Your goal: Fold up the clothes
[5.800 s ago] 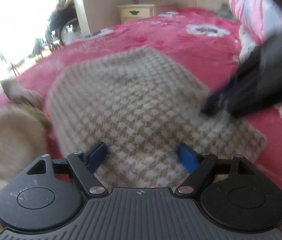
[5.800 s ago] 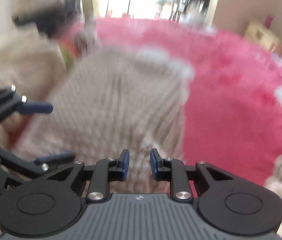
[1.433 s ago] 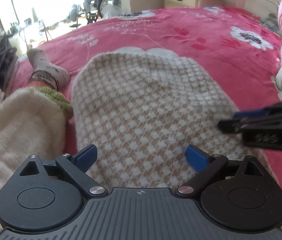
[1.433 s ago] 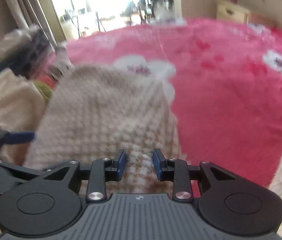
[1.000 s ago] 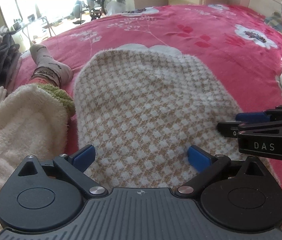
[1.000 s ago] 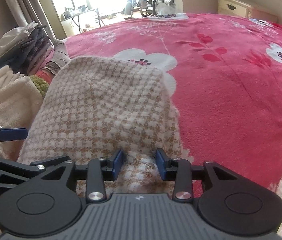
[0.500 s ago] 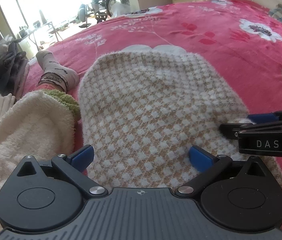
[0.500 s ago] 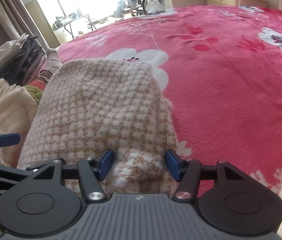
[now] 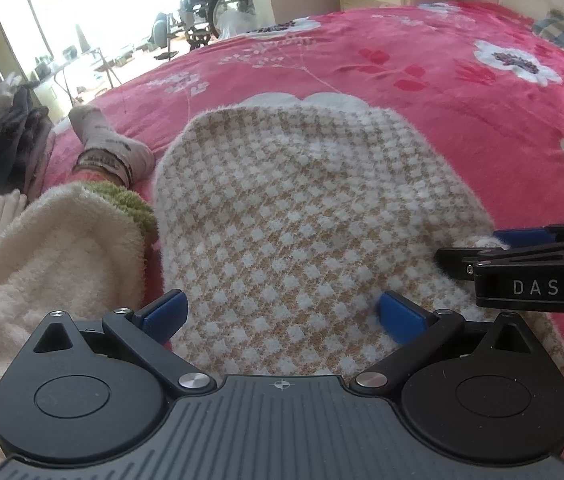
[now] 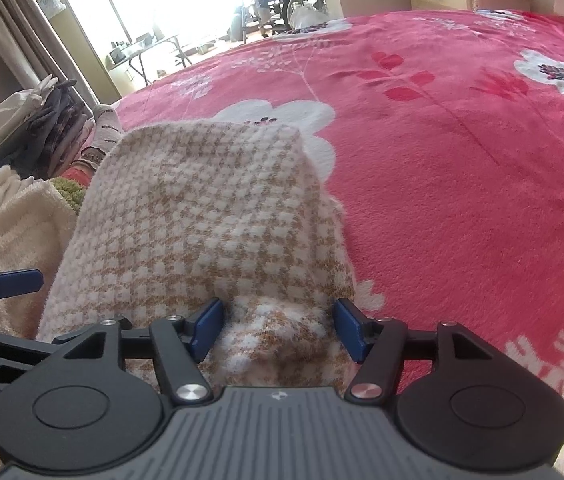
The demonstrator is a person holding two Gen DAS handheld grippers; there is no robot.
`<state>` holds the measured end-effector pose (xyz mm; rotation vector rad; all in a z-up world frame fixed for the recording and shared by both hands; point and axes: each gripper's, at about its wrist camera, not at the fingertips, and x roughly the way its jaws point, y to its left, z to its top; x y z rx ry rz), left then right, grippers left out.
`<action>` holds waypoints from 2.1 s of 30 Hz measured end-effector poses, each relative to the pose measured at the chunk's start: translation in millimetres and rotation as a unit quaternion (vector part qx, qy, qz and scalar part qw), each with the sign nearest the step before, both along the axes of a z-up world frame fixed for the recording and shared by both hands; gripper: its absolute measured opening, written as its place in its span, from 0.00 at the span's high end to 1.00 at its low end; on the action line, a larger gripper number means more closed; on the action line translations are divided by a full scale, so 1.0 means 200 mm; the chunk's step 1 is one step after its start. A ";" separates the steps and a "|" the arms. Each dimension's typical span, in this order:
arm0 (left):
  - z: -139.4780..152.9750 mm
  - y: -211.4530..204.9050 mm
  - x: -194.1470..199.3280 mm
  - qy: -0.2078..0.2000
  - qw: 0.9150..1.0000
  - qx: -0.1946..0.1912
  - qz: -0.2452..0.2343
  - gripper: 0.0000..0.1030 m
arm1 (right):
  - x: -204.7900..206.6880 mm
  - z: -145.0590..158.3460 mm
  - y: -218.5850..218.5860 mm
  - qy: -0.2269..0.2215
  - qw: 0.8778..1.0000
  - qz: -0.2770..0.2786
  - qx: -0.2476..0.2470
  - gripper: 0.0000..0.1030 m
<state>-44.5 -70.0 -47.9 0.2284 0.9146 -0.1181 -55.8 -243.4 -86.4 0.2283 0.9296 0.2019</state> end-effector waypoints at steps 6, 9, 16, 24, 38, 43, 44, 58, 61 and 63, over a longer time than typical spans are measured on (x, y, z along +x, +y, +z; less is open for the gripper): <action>0.00 0.09 0.01 0.020 0.999 -0.044 0.013 0.00 | -0.01 -0.01 0.00 -0.004 1.000 -0.004 0.005 0.36; 0.00 0.14 0.01 0.029 0.997 -0.067 0.019 0.00 | -0.01 -0.01 -0.01 -0.006 1.000 -0.004 0.007 0.36; 0.00 0.25 0.02 0.049 0.991 -0.117 0.036 0.00 | -0.01 -0.01 -0.01 -0.006 1.000 -0.007 0.011 0.35; 0.02 0.30 0.01 0.045 0.989 -0.138 0.037 0.00 | -0.01 -0.02 -0.02 -0.005 1.000 -0.011 0.015 0.34; -0.11 0.48 0.16 0.091 0.954 -0.267 0.097 0.00 | 0.02 -0.01 -0.05 0.017 0.999 -0.002 0.034 0.31; -0.16 0.51 0.25 0.115 0.945 -0.290 0.096 0.00 | 0.10 0.02 -0.18 0.064 0.993 -0.011 0.103 0.28; -0.17 0.52 0.27 0.119 0.943 -0.296 0.095 0.00 | 0.12 0.02 -0.22 0.075 0.990 -0.020 0.117 0.27; -0.34 0.64 0.35 0.154 0.896 -0.400 0.116 0.00 | 0.49 0.10 -0.38 0.074 0.977 -0.008 0.198 0.27; -0.33 0.63 0.32 0.142 0.899 -0.399 0.115 0.00 | 0.52 0.19 -0.23 0.029 0.985 0.040 0.165 0.27; -0.32 0.63 0.30 0.131 0.901 -0.398 0.114 0.00 | 0.55 0.27 -0.08 0.001 0.989 0.089 0.116 0.27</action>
